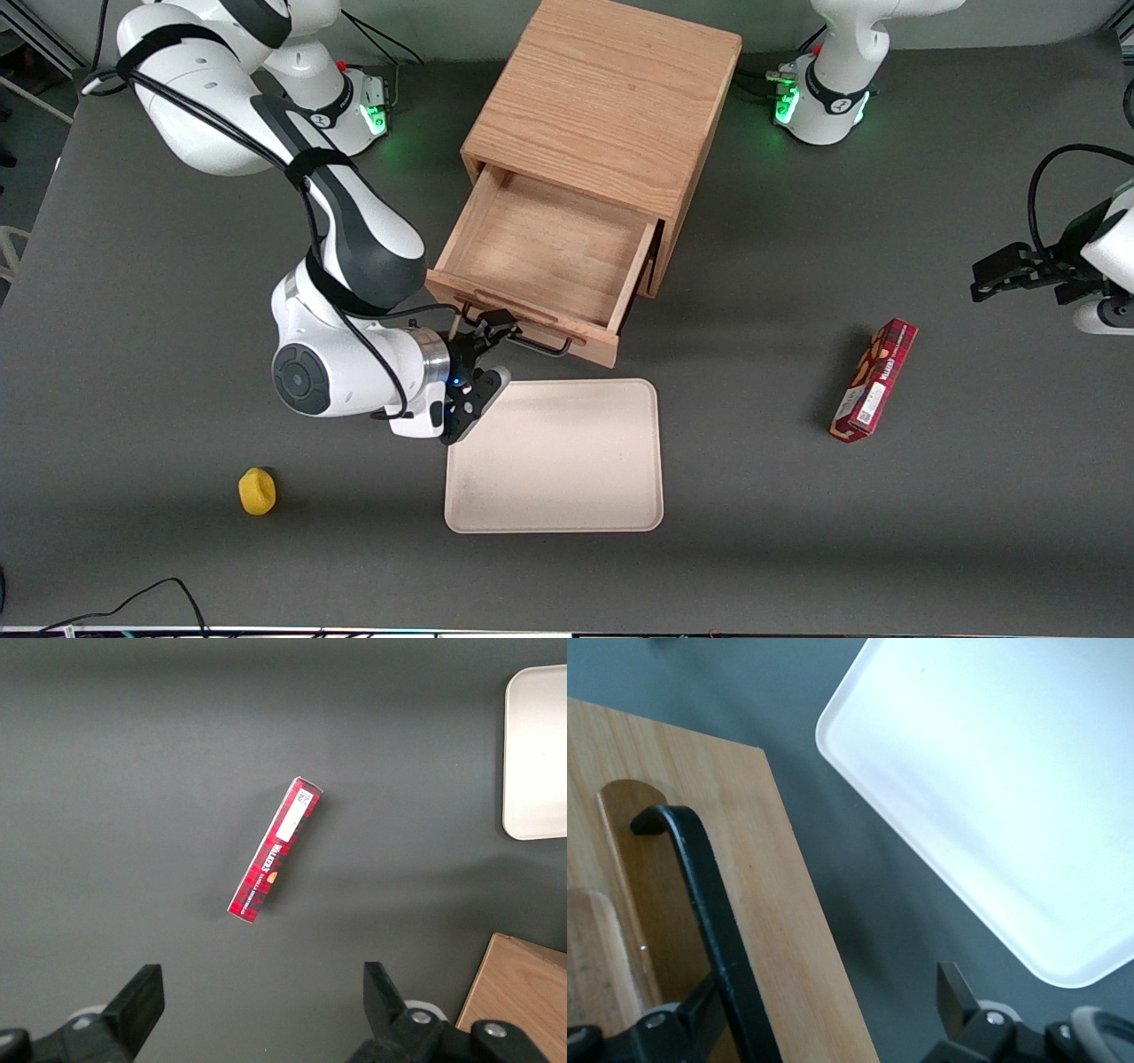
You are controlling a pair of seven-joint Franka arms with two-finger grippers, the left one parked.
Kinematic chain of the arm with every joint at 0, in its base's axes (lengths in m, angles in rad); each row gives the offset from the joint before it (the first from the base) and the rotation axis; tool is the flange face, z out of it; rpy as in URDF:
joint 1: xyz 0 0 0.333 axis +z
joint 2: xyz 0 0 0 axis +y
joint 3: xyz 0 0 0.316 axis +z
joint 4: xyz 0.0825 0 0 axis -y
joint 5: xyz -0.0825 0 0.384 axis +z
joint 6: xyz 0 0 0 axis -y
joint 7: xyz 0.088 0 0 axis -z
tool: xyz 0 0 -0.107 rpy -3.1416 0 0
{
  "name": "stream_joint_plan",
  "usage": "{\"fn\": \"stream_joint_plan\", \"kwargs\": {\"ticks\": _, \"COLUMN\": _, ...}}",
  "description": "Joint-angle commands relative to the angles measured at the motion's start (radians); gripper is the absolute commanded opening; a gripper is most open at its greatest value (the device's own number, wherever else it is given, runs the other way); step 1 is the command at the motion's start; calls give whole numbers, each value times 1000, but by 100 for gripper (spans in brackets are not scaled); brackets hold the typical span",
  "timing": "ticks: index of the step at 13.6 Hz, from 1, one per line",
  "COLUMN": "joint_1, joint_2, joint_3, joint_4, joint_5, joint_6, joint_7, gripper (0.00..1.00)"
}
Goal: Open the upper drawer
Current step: 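Pull the handle outward with the right gripper, sliding the drawer open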
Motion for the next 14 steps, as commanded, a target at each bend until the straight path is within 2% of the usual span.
{"fn": "stream_joint_plan", "kwargs": {"ticks": 1, "joint_1": 14, "joint_2": 56, "joint_3": -22, "joint_4": 107, "joint_5": -18, "joint_6": -22, "joint_7": -59, "gripper": 100}}
{"fn": "stream_joint_plan", "kwargs": {"ticks": 7, "joint_1": 7, "joint_2": 38, "joint_3": -53, "joint_4": 188, "joint_5": -20, "joint_6": -99, "joint_7": -77, "gripper": 100}}
{"fn": "stream_joint_plan", "kwargs": {"ticks": 8, "joint_1": 7, "joint_2": -4, "joint_3": -54, "joint_4": 185, "joint_5": -31, "joint_6": -101, "joint_7": -73, "gripper": 100}}
{"fn": "stream_joint_plan", "kwargs": {"ticks": 10, "joint_1": 14, "joint_2": -88, "joint_3": -54, "joint_4": 167, "joint_5": -95, "joint_6": -123, "joint_7": -58, "gripper": 100}}
{"fn": "stream_joint_plan", "kwargs": {"ticks": 11, "joint_1": 14, "joint_2": -134, "joint_3": -56, "joint_4": 148, "joint_5": -104, "joint_6": -157, "joint_7": -13, "gripper": 100}}
{"fn": "stream_joint_plan", "kwargs": {"ticks": 14, "joint_1": 11, "joint_2": -298, "joint_3": -86, "joint_4": 64, "joint_5": -110, "joint_6": -226, "joint_7": 294, "gripper": 100}}
